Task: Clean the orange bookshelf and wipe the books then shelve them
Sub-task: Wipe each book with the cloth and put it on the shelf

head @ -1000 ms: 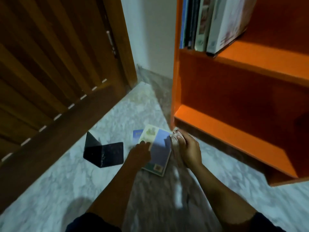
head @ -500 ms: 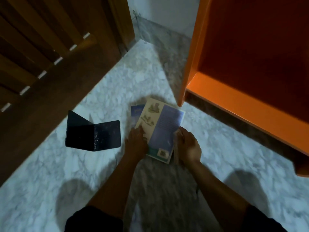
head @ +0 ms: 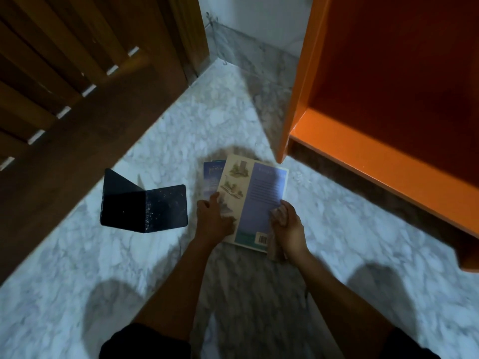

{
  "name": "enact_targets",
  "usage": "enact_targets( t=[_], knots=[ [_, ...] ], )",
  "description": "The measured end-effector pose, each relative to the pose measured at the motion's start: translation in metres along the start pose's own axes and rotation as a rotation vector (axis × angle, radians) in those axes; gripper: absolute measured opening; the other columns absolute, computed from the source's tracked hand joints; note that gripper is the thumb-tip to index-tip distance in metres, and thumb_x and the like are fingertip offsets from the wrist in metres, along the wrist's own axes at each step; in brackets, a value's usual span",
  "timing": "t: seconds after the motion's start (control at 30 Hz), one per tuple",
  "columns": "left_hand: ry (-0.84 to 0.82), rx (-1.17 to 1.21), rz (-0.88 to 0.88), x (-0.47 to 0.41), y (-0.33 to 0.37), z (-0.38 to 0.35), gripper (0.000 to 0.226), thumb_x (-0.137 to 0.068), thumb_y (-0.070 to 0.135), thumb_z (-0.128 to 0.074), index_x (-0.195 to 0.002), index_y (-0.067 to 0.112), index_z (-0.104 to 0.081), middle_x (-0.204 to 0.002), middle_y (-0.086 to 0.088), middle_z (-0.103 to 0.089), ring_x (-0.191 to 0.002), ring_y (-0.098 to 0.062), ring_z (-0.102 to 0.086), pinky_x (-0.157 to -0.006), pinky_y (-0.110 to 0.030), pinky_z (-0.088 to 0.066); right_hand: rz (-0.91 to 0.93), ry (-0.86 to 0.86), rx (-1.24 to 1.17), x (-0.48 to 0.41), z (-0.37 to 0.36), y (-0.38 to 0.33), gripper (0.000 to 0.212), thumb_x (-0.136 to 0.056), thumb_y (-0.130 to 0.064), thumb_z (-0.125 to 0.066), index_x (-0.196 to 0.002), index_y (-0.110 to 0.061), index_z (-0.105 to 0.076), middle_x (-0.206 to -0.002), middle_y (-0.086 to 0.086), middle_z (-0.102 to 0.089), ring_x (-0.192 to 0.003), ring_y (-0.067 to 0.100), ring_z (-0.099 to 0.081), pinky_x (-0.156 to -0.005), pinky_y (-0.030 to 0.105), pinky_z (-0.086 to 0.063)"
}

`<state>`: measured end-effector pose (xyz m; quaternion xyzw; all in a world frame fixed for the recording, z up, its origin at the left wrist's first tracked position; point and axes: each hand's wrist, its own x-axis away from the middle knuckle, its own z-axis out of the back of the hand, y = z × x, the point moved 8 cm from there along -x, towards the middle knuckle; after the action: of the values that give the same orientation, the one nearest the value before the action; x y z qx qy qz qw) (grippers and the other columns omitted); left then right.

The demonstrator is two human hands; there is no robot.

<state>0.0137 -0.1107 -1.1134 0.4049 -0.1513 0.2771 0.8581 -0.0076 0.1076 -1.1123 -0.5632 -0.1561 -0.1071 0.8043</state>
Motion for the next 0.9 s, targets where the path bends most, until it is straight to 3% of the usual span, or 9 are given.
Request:
enact_targets(
  t=[0.07,0.17,0.2,0.27,0.4,0.53,0.7,0.8,0.9],
  knots=[
    [-0.013,0.128,0.043,0.002,0.001,-0.001,0.073,-0.079,0.003,-0.070,-0.138,0.020,-0.031,-0.124,-0.008,-0.023,-0.106,-0.021,-0.039,-0.055,-0.025,-0.053,-0.032,-0.016,-0.037,0.001,0.000,0.006,0.038,-0.093,-0.004,-0.054,-0.130,-0.008,-0.047,-0.110,0.021,-0.062,-0.091,0.025,-0.060,-0.073,0.011,-0.046],
    [-0.055,0.235,0.059,0.002,0.003,-0.002,0.052,-0.080,-0.002,-0.065,-0.122,0.019,-0.041,-0.123,-0.009,-0.034,-0.095,-0.026,-0.051,-0.040,-0.018,-0.048,-0.048,-0.013,-0.089,0.002,0.000,0.016,0.038,-0.092,-0.008,-0.058,-0.127,-0.018,-0.049,-0.115,0.006,-0.062,-0.102,0.018,-0.061,-0.090,0.038,-0.053],
    [-0.066,0.274,0.055,0.002,0.003,-0.003,0.045,-0.080,-0.003,-0.063,-0.115,0.017,-0.043,-0.123,-0.012,-0.043,-0.086,-0.026,-0.058,-0.040,-0.019,-0.049,-0.047,-0.015,-0.118,0.002,0.001,0.018,0.038,-0.091,-0.001,-0.057,-0.127,-0.013,-0.049,-0.111,0.010,-0.061,-0.100,0.016,-0.061,-0.091,0.038,-0.052],
    [-0.093,0.377,0.089,0.009,0.006,-0.002,0.033,-0.083,-0.007,-0.056,-0.107,0.013,-0.045,-0.115,-0.010,-0.055,-0.070,-0.019,-0.061,-0.045,-0.023,-0.052,-0.042,-0.054,-0.168,0.003,0.001,0.013,0.042,-0.090,0.009,-0.051,-0.130,-0.004,-0.047,-0.110,0.011,-0.058,-0.096,0.010,-0.058,-0.085,0.020,-0.051],
    [-0.052,0.462,0.054,0.031,0.023,0.019,0.037,-0.084,-0.007,-0.054,-0.110,0.020,-0.051,-0.113,-0.006,-0.059,-0.085,-0.018,-0.062,-0.070,-0.036,-0.058,0.050,-0.093,-0.142,0.008,0.011,-0.024,0.028,-0.092,-0.004,-0.054,-0.120,-0.006,-0.057,-0.117,0.005,-0.061,-0.096,0.008,-0.060,-0.071,0.006,-0.045],
    [-0.046,0.662,-0.053,0.057,0.052,0.052,0.045,-0.085,-0.011,-0.051,-0.121,0.016,-0.051,-0.120,-0.014,-0.059,-0.092,-0.023,-0.062,-0.062,-0.024,-0.057,0.100,-0.069,-0.223,0.032,0.036,-0.060,0.023,-0.095,-0.017,-0.055,-0.117,-0.021,-0.058,-0.114,-0.007,-0.063,-0.099,0.003,-0.062,-0.072,0.011,-0.049],
    [-0.079,0.825,-0.263,0.110,0.123,0.099,0.038,-0.097,0.000,-0.037,-0.127,0.020,-0.050,-0.118,-0.003,-0.061,-0.095,-0.014,-0.067,-0.072,-0.024,-0.055,0.297,-0.135,-0.199,0.066,0.079,-0.140,0.039,-0.090,-0.007,-0.058,-0.126,-0.022,-0.054,-0.125,-0.011,-0.056,-0.114,-0.001,-0.052,-0.082,0.005,-0.044],
    [-0.051,0.867,-0.382,0.148,0.161,0.125,0.035,-0.101,0.008,-0.033,-0.130,0.022,-0.048,-0.128,-0.004,-0.057,-0.111,-0.019,-0.061,-0.085,-0.026,-0.053,0.374,-0.102,-0.197,0.088,0.104,-0.181,0.045,-0.093,-0.006,-0.056,-0.132,-0.026,-0.047,-0.134,-0.009,-0.050,-0.120,0.004,-0.049,-0.092,0.019,-0.045],
    [-0.034,0.917,-0.438,0.185,0.193,0.148,0.035,-0.101,0.014,-0.036,-0.132,0.028,-0.045,-0.126,-0.006,-0.059,-0.101,-0.017,-0.065,-0.071,-0.023,-0.057,0.482,0.010,-0.191,0.110,0.135,-0.220,0.047,-0.095,-0.005,-0.052,-0.137,-0.025,-0.042,-0.145,-0.004,-0.041,-0.129,0.011,-0.042,-0.092,0.017,-0.041]
  ],
)
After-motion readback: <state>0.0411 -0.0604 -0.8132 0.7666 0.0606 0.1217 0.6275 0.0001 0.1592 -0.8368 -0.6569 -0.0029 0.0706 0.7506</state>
